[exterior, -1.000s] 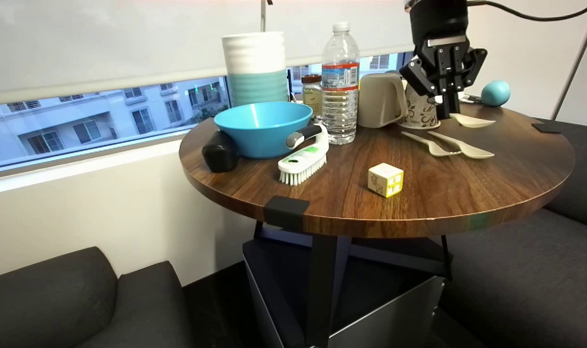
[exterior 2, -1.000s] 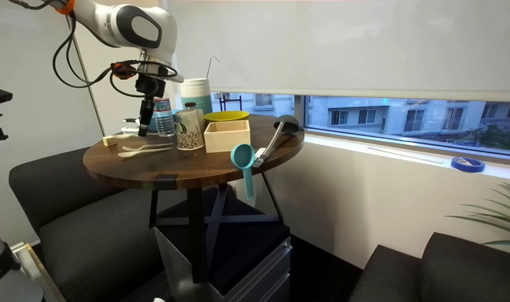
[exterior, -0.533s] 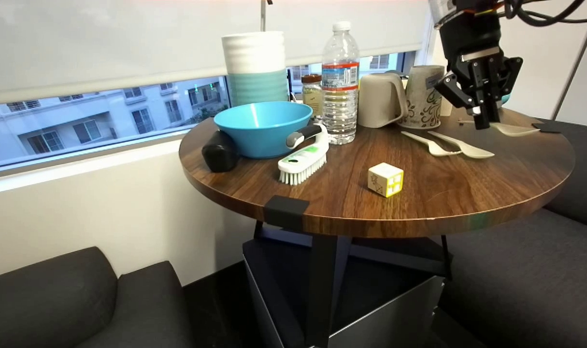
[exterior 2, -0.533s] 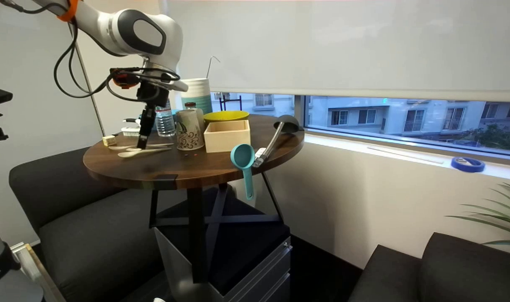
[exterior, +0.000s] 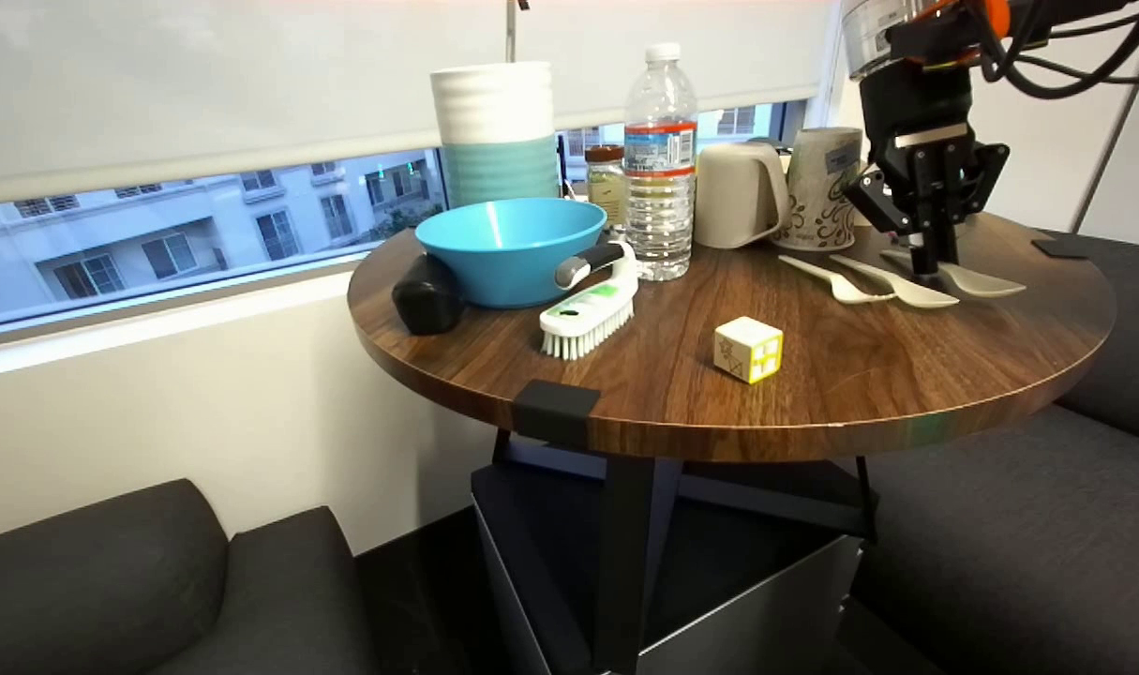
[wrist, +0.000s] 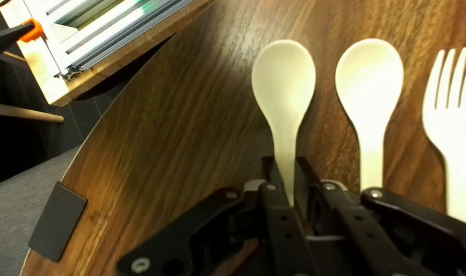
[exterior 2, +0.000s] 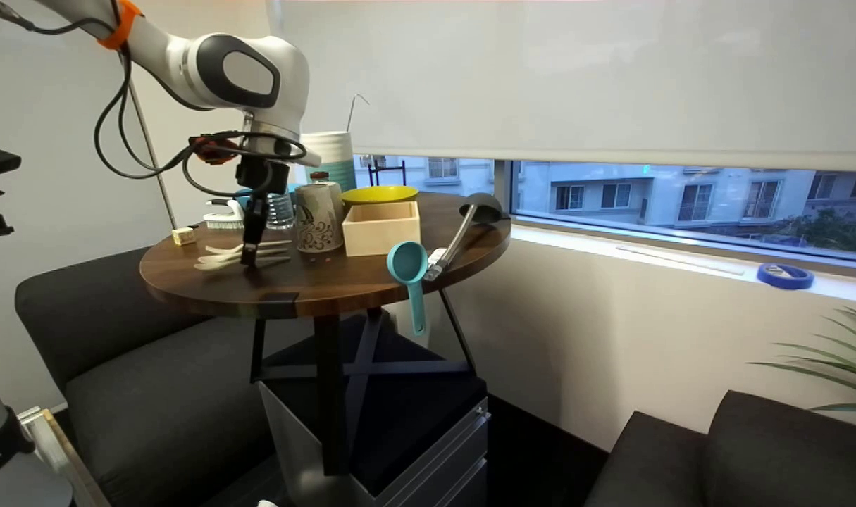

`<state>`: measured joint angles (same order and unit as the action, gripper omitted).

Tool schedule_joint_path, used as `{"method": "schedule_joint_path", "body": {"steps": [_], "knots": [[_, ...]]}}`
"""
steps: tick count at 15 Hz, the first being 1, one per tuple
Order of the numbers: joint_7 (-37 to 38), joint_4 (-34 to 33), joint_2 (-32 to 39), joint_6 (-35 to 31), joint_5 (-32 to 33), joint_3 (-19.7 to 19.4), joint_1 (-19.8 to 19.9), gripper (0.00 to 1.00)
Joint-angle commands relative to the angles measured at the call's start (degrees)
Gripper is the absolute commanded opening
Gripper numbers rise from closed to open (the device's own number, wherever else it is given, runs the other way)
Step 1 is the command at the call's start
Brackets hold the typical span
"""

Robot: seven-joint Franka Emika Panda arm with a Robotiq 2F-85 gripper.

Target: Move the plastic spoon on the left to the right side of the plastic fork and move the plastic spoon on the right to the left side of the plastic fork

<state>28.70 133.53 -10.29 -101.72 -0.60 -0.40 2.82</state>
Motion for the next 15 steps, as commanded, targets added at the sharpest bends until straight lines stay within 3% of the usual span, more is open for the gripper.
{"method": "schedule_joint_path", "body": {"steps": [1,8,10,15], "knots": [[-1.3,2.0,-3.2,-2.5,-1.2,0.0,0.3,0.46],[-5.9,1.4,-5.2,-2.8,-6.6,0.0,-0.6,0.95],[-6.9,1.4,-4.3,-3.7,-8.4,0.2,-0.7,1.00],[-6.9,2.5,-2.6,-7.2,-7.8,0.3,-0.3,1.00]]}}
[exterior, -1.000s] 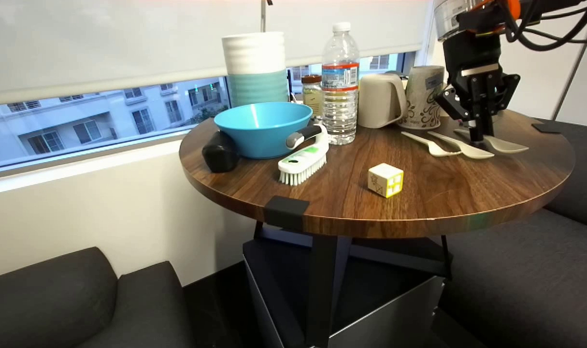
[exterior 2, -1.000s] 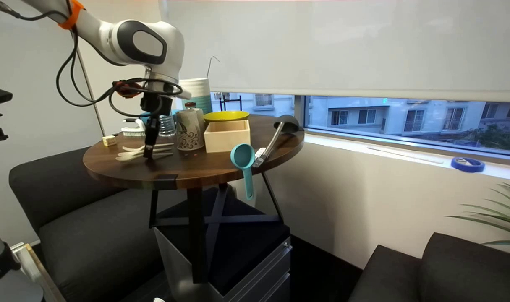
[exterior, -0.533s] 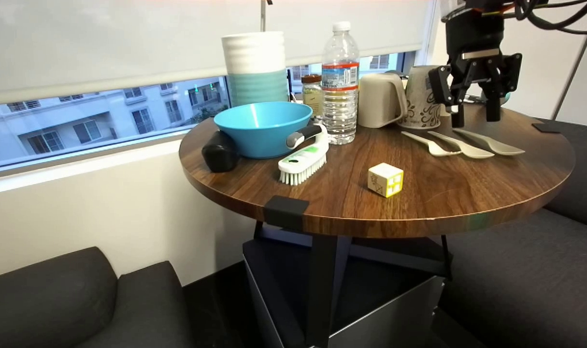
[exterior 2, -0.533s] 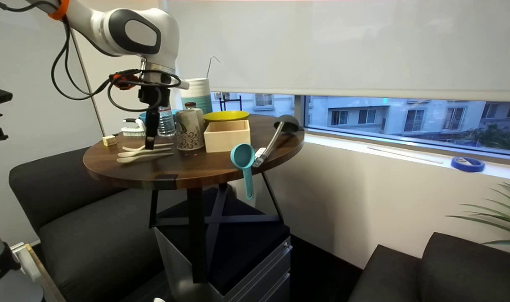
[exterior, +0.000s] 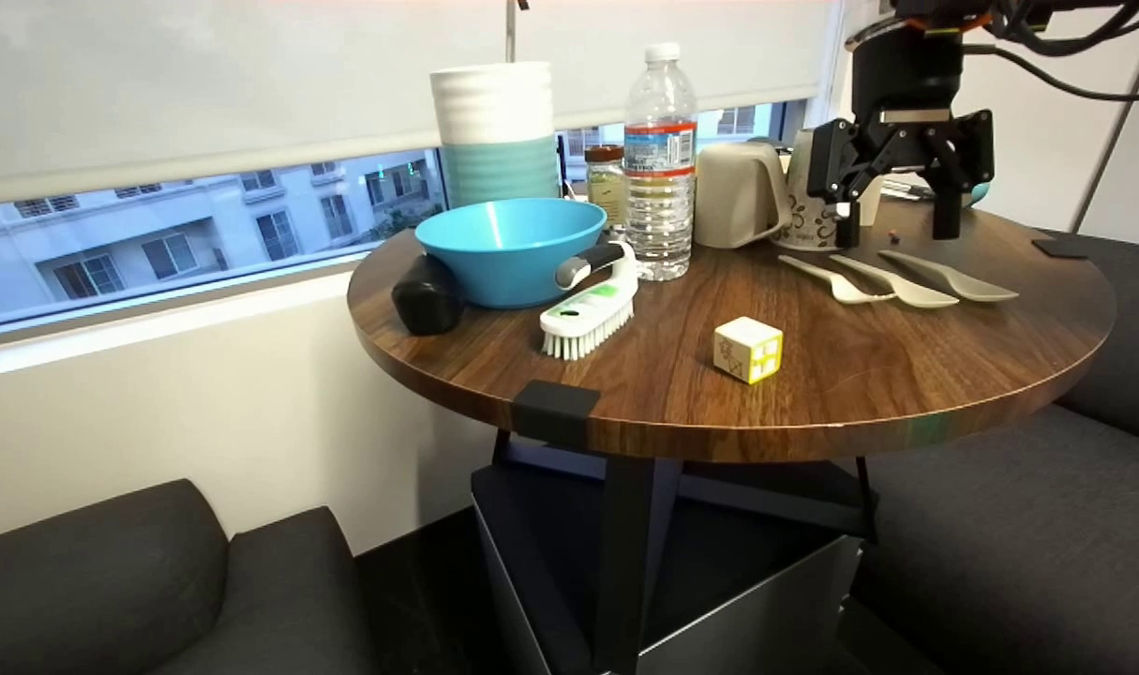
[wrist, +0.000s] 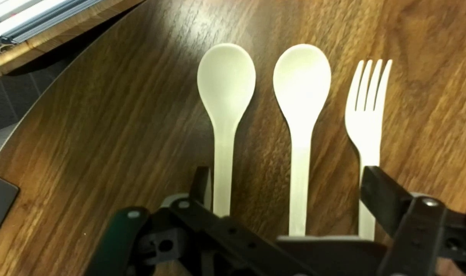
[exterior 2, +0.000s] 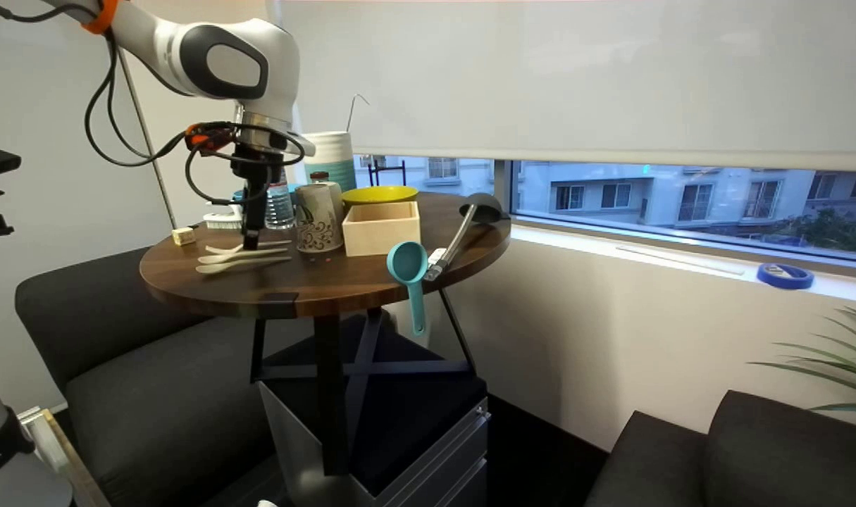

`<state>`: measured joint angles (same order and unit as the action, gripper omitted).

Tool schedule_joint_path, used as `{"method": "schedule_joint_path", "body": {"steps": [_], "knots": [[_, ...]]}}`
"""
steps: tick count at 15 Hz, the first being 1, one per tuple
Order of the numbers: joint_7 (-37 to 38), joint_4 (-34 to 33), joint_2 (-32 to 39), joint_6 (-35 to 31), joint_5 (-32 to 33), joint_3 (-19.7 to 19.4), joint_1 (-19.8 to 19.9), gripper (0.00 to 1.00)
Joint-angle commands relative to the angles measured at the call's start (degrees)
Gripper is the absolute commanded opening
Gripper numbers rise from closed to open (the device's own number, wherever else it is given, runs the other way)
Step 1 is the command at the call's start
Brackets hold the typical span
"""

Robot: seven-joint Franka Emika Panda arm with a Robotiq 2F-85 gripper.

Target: Move the plastic spoon on the left to the right side of the plastic fork and move the plastic spoon on the right to the left side of the plastic fork

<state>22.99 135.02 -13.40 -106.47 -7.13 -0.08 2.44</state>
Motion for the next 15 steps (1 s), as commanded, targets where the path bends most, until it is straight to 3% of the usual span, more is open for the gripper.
{"method": "schedule_joint_path", "body": {"steps": [1,5,6,8,10,12,15], "knots": [[-1.2,1.1,0.9,-3.0,-1.3,0.0,0.1,1.00],[-2.0,0.8,1.8,-4.4,-1.9,0.0,-0.2,0.97],[-1.9,0.7,1.9,-4.7,-1.7,0.0,-0.1,0.74],[-2.0,0.7,1.9,-4.9,-1.7,0.0,-0.1,0.69],[-2.1,0.6,1.9,-4.8,-1.8,-0.1,-0.1,0.54],[-2.1,0.5,1.8,-4.7,-1.8,-0.1,-0.1,0.77],[-2.1,0.3,1.8,-4.5,-1.7,0.0,-0.2,0.97]]}}
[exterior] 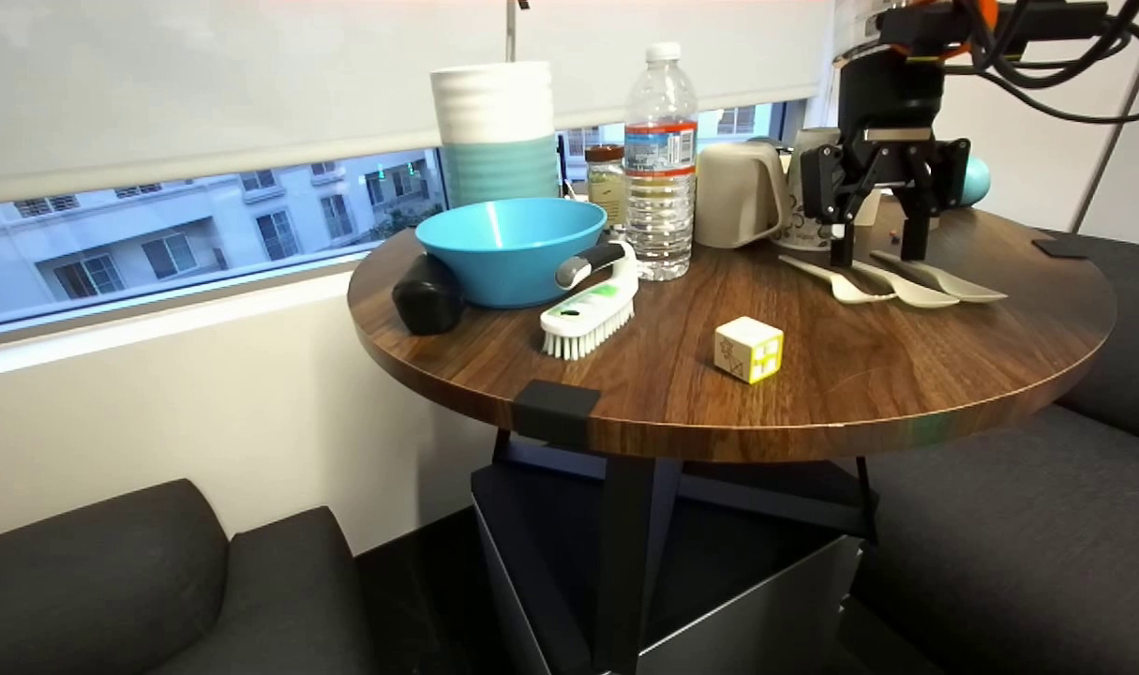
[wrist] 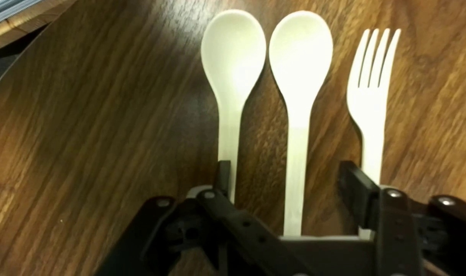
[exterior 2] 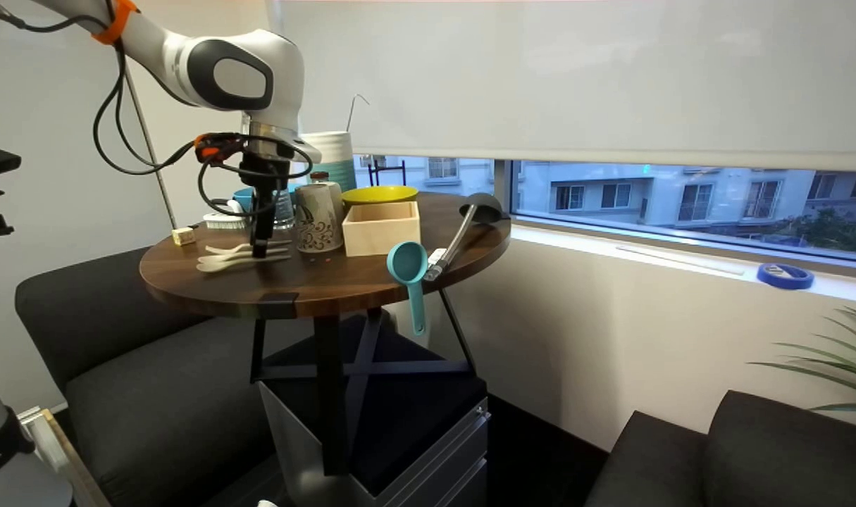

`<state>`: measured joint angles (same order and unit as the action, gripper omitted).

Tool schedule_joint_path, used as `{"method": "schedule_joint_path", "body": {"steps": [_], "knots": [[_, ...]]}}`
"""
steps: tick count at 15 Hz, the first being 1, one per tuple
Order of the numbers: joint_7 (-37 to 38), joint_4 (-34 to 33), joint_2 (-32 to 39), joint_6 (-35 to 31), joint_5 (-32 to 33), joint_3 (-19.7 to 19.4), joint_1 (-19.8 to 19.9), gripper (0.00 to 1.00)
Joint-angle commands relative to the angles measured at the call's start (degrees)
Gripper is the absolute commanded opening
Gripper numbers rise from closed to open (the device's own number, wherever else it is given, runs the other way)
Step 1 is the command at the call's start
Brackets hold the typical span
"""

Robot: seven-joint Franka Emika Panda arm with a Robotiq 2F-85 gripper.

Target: Move the plastic spoon on the left to the right side of the plastic fork and move the plastic spoon on the right to the left side of the plastic fork

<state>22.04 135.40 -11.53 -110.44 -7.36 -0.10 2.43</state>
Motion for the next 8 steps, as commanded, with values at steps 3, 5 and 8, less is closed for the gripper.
{"method": "schedule_joint_path", "body": {"steps": [3,5,8], "knots": [[-1.5,-0.5,-0.3,-0.2,-1.8,0.1,-0.4,1.00],[-1.7,-0.8,0.0,0.0,-2.2,0.2,-0.6,0.92],[-2.0,-1.2,0.0,0.2,-2.6,0.3,-0.8,0.88]]}}
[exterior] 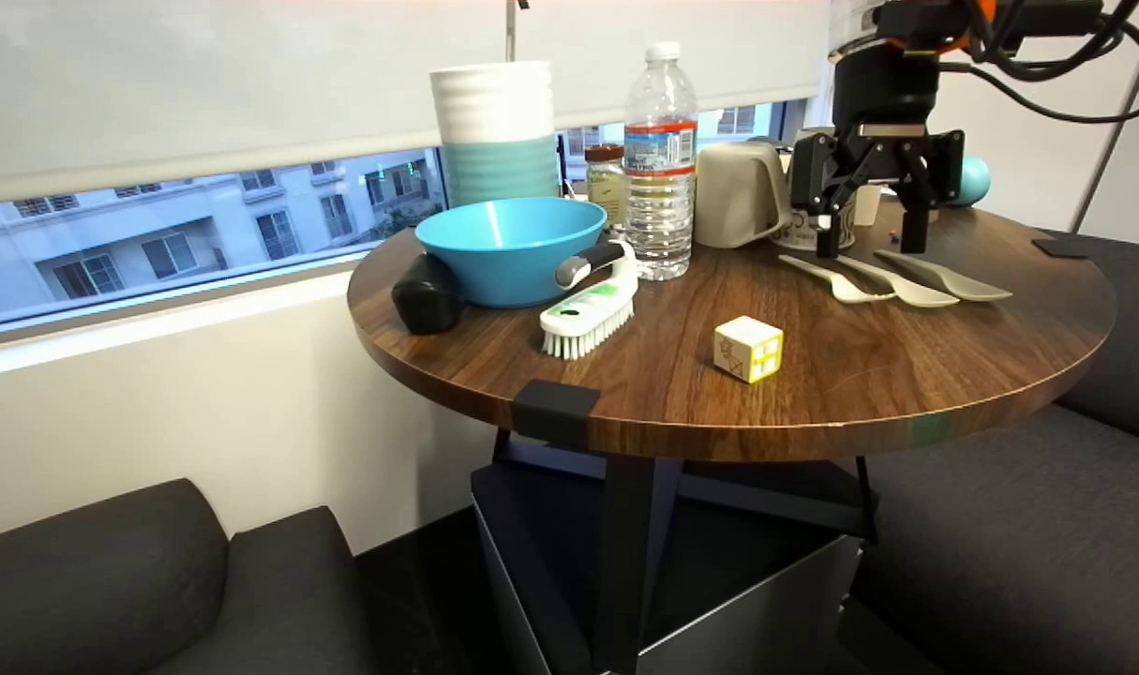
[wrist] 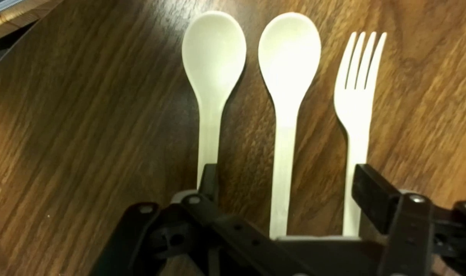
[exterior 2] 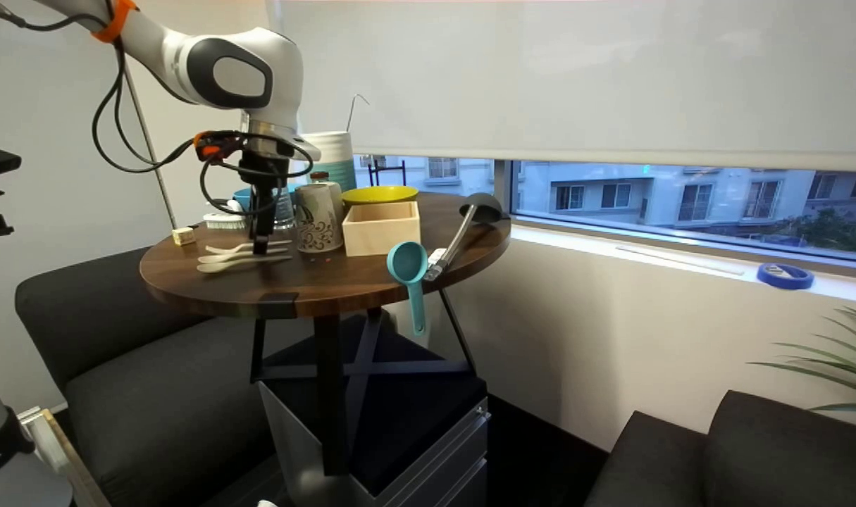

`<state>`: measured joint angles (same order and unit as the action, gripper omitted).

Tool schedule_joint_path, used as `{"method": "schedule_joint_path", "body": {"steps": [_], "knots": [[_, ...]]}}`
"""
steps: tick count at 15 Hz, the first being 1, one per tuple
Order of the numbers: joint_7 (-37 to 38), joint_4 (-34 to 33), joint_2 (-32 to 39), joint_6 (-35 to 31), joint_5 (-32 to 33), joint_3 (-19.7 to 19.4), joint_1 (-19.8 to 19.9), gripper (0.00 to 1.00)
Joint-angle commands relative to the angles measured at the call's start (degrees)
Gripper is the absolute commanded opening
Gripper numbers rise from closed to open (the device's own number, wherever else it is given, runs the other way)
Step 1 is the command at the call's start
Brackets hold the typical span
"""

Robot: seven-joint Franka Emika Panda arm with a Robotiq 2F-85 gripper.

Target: Move the plastic spoon on the left to the right side of the plastic fork and move the plastic spoon on the right to the left side of the plastic fork

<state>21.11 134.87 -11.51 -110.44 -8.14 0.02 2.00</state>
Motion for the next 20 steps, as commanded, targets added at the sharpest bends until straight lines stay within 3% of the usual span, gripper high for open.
{"method": "schedule_joint_path", "body": {"steps": [1,7,9,11,15,20], "knots": [[-1.2,-0.8,-0.1,0.2,-2.0,0.2,-0.4,0.87],[-1.1,-0.5,1.4,0.0,-1.9,0.0,-0.2,0.72],[-1.1,-0.6,1.8,0.0,-1.9,0.0,-0.2,0.57],[-1.0,-0.7,1.9,0.1,-1.9,-0.1,-0.2,0.31],[-1.0,-0.9,1.7,0.3,-2.0,-0.3,-0.1,0.03],[-0.9,-1.5,0.1,1.4,-2.2,0.4,-0.8,0.03]]}}
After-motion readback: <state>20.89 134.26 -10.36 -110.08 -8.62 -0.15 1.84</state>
